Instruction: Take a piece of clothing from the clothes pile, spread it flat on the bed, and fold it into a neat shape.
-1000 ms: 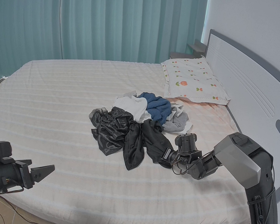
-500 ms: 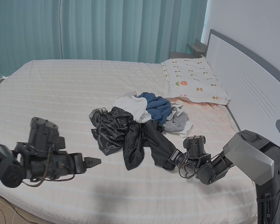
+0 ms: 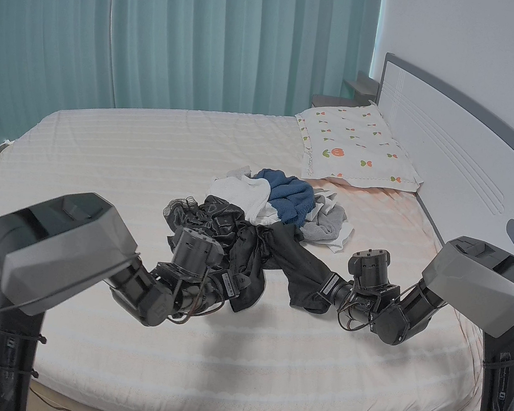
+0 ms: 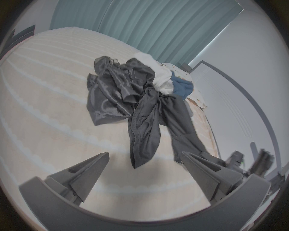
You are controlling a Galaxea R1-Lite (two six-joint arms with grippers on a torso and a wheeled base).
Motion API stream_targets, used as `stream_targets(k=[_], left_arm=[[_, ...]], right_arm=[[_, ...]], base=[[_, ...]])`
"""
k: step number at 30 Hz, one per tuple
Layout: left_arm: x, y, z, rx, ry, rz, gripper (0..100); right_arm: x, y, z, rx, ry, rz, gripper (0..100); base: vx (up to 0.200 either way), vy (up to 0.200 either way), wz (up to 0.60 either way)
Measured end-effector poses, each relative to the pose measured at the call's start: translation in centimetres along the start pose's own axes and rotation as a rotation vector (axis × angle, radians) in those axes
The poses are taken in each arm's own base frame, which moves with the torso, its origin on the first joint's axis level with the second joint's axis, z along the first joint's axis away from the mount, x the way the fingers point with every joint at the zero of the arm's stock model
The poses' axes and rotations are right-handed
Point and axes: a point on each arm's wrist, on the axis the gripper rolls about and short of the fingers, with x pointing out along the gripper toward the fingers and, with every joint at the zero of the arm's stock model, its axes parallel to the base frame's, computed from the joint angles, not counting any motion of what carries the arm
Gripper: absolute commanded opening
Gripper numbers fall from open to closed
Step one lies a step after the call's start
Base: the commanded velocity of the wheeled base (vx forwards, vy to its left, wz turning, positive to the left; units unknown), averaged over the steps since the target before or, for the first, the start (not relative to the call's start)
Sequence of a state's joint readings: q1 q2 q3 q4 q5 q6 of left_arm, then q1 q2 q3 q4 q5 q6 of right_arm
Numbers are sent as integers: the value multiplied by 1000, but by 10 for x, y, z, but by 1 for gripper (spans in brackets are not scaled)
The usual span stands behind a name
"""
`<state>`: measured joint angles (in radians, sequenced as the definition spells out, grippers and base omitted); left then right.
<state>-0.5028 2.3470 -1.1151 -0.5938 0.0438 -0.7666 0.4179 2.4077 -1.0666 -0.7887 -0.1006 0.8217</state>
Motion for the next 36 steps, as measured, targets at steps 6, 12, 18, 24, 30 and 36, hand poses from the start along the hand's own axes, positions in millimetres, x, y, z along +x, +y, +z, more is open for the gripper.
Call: stream_targets(k=[6, 12, 18, 24, 30, 36], left_arm=[[39, -4, -10, -1, -11, 23, 100], [62, -8, -18, 5, -7, 34, 100], [78, -15, -20, 5, -38, 55, 0], [85, -22, -18, -43, -71, 52, 0], [81, -14, -22, -80, -59, 80, 0], [56, -8, -13, -139, -53, 100, 0]], right_arm=[[-2, 1, 0, 4, -6, 5, 0], [-3, 1, 2, 7, -10, 5, 0], [-3, 1, 3, 14, -13, 5, 0], [-4, 1, 4, 20, -27, 21, 0], [-9, 2, 1, 20, -49, 62, 0], [-19, 9, 5, 18, -68, 97, 0]], base=[[0, 0, 0], [0, 0, 0], [0, 0, 0], [0, 0, 0], [0, 0, 0], [0, 0, 0]])
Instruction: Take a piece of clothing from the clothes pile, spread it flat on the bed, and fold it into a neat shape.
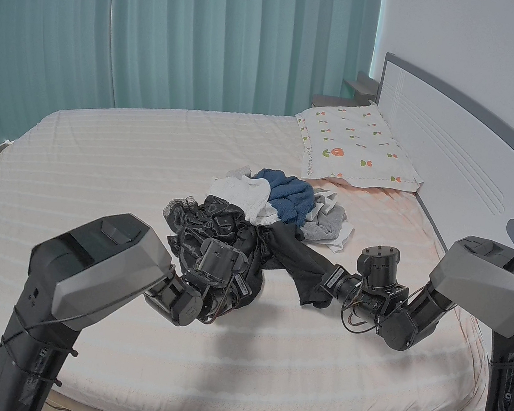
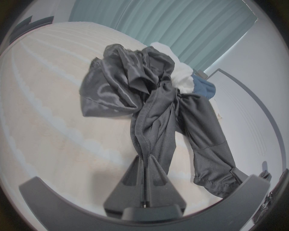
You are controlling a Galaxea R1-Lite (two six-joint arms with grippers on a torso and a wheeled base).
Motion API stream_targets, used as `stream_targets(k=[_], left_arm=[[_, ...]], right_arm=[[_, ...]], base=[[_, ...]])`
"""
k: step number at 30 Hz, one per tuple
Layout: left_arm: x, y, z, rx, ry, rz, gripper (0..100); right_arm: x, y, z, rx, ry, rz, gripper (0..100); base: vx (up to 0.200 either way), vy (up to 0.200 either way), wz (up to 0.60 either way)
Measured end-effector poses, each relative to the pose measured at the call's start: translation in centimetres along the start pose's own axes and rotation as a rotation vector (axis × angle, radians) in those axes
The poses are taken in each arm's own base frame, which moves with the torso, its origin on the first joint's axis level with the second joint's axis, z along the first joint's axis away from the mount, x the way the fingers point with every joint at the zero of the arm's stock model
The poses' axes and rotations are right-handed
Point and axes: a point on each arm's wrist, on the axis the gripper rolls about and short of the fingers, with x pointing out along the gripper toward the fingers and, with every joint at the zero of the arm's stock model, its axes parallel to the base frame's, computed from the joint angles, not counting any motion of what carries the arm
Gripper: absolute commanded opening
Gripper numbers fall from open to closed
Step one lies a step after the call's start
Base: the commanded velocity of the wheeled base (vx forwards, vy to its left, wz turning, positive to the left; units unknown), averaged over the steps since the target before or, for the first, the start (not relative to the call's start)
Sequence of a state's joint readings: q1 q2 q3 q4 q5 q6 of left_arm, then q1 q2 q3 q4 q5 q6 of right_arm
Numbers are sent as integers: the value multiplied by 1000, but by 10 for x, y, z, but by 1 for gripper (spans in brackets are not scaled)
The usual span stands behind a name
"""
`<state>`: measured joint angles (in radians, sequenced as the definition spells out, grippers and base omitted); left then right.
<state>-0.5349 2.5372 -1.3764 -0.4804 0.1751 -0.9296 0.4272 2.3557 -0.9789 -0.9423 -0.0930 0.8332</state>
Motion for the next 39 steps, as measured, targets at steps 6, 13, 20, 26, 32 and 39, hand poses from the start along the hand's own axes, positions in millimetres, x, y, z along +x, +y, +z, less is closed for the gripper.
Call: stream_targets(k=[6, 13, 20, 26, 32, 39], left_arm=[[-53, -10, 27, -32, 2, -73, 0], [-137, -28, 64, -56, -27, -230, 0], [-203, -15, 79, -71, -60, -292, 0], [-217, 4, 71, -68, -32, -258, 0], [-215, 14, 62, -74, -3, -232, 0], [-208, 22, 53, -113, 25, -251, 0]], right_arm=[[-22, 24, 22, 6, -57, 74, 0], [-64, 59, 61, 16, -149, 206, 0], [-111, 67, 75, 5, -134, 299, 0], [-117, 51, 66, 4, -121, 335, 0], [-106, 39, 51, 8, -129, 362, 0], [-99, 25, 34, 17, -75, 318, 0]], base=[[0, 0, 0], [0, 0, 0], [0, 0, 0], [0, 0, 0], [-33, 0, 0], [-143, 0, 0]])
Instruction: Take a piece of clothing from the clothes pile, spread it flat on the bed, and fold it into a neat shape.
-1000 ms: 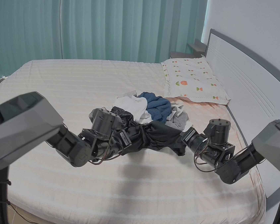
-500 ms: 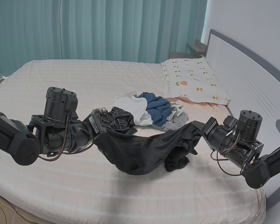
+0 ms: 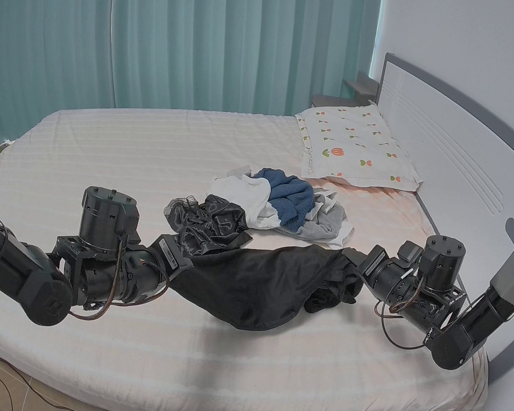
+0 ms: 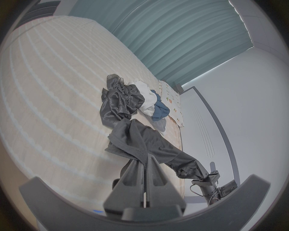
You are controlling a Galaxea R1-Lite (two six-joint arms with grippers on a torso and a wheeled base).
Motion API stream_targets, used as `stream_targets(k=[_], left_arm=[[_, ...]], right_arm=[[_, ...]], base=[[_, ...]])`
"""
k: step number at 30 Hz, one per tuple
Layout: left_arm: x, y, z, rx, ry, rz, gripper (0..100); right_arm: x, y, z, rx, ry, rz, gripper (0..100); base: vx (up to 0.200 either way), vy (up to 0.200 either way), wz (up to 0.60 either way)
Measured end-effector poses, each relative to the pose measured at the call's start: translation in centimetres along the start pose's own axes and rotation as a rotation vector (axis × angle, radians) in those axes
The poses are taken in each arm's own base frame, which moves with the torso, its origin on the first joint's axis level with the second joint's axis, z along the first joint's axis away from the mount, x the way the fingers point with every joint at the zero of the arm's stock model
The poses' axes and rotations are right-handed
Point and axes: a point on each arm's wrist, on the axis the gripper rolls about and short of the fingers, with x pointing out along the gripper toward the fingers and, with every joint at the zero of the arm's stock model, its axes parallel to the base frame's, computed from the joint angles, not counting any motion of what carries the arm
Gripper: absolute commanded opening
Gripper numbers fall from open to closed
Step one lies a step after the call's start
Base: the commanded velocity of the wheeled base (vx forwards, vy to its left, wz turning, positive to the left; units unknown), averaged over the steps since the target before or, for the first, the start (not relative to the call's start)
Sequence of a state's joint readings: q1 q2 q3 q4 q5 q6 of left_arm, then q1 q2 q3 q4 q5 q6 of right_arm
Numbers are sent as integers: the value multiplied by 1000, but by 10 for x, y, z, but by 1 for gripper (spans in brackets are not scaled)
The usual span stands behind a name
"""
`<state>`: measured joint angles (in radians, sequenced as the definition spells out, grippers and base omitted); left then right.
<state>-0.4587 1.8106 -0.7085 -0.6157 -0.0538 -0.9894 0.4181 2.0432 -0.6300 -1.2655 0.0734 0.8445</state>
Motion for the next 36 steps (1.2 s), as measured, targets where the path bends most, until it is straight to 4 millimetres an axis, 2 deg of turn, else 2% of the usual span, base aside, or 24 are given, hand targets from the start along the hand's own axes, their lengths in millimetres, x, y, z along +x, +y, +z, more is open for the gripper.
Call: stream_targets(k=[11, 22, 36], left_arm=[[13, 14, -10, -1, 13, 35, 0], [12, 22, -9, -25, 4, 69, 0], [7, 21, -7, -43, -3, 62, 0]], right_arm=[[3, -7, -12, 2, 37, -27, 0], [4, -5, -15, 0, 40, -25, 0], [8, 1, -20, -13, -8, -58, 0]], base=[[0, 0, 0], [0, 200, 0], [0, 200, 0]])
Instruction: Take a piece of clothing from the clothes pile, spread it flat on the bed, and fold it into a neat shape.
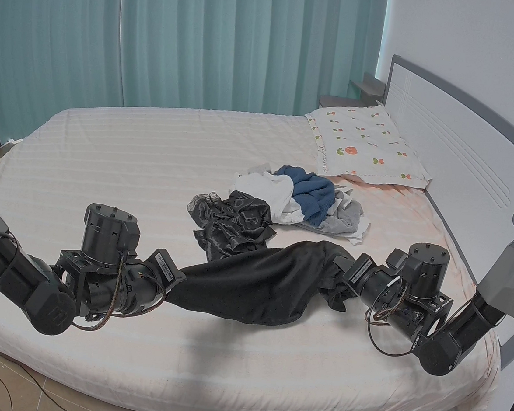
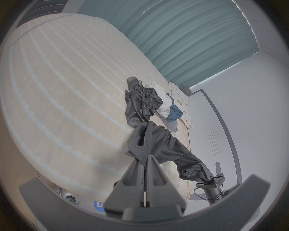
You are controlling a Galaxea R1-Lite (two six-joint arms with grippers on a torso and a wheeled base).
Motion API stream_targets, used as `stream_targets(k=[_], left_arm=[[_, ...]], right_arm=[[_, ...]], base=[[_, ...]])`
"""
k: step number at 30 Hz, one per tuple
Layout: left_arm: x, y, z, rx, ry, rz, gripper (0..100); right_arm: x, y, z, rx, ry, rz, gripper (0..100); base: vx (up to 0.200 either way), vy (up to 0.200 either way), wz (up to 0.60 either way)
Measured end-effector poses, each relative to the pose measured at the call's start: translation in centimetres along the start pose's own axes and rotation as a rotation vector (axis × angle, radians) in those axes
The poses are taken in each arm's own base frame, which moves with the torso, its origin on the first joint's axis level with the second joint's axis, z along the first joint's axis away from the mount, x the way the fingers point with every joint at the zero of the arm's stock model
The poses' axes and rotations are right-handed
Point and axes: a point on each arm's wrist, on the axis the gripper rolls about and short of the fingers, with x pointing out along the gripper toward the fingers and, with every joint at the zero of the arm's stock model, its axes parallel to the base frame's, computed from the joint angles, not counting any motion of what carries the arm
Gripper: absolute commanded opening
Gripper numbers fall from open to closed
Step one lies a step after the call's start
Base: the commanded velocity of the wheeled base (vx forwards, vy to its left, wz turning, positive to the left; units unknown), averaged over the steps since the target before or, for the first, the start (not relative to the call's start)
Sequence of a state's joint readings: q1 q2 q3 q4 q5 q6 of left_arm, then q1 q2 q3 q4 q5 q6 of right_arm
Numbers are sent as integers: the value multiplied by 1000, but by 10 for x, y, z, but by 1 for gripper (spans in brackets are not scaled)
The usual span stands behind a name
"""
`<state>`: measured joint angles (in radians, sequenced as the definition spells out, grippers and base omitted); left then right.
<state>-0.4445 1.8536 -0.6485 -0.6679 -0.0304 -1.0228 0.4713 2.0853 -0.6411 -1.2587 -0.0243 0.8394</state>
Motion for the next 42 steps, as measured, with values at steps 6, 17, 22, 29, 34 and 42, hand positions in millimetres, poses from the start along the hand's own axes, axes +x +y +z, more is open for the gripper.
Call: stream_targets(k=[6, 17, 22, 29, 34, 42], left_arm=[[-3, -2, 0, -2, -3, -5, 0], [-11, -4, 2, -1, -15, -22, 0], [-15, -5, 3, 1, -19, -29, 0], [-18, -6, 4, 1, -24, -36, 0], [-19, -6, 3, 1, -20, -32, 0], [-20, -6, 3, 0, -15, -24, 0]], right_arm=[[1, 9, -5, -12, -12, 8, 0], [-2, 15, -2, -17, -26, 30, 0], [-3, 17, -1, -17, -29, 35, 0], [-2, 17, -1, -17, -28, 35, 0], [-2, 17, -3, -17, -25, 36, 0], [-3, 19, -5, -17, -19, 43, 0]], base=[[0, 200, 0], [0, 200, 0], [0, 200, 0], [0, 200, 0], [0, 200, 0], [0, 200, 0]])
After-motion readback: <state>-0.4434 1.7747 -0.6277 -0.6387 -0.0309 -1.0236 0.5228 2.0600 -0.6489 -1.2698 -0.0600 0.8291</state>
